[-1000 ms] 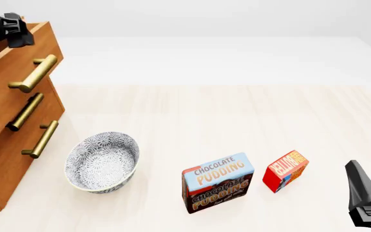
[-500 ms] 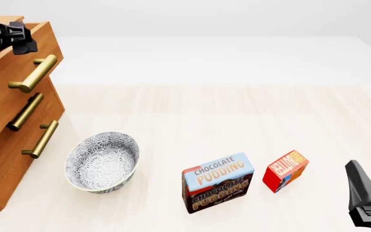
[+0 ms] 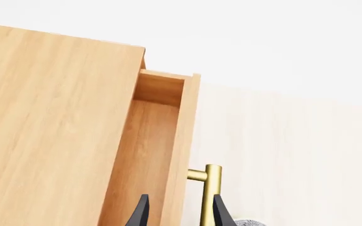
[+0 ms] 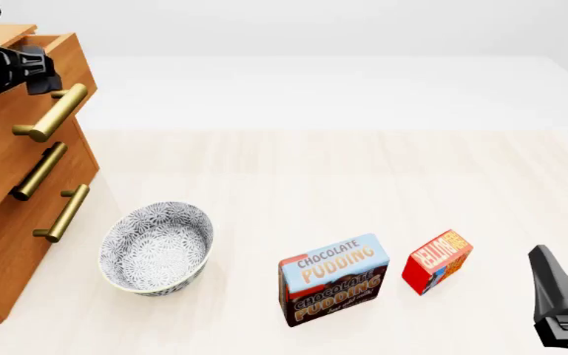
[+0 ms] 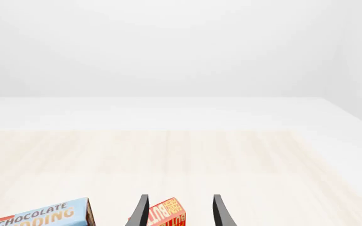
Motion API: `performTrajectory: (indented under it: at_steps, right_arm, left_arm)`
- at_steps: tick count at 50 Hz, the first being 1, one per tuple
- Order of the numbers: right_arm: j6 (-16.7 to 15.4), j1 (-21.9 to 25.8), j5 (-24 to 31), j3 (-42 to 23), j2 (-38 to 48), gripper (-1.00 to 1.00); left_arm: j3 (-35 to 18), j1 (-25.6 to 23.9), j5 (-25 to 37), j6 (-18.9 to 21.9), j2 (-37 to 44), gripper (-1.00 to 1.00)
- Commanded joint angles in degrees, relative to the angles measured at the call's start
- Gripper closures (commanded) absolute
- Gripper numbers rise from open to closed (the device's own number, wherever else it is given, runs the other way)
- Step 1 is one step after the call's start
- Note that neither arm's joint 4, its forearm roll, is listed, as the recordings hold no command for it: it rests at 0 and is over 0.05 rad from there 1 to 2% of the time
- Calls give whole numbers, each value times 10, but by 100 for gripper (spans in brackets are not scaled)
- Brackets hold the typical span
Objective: Put the butter at the back in the top drawer of the cabinet and close it.
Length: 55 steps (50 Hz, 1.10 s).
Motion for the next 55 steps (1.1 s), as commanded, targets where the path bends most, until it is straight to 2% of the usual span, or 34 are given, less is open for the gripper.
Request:
performTrajectory:
  at_steps: [1,55]
  right_arm:
    - [0,0,0,0,0,-100]
    - [0,0,0,0,0,-100]
  left_arm:
    - [7,0,-7,0,11,-100]
    - [26,-7,-24,15,41,-100]
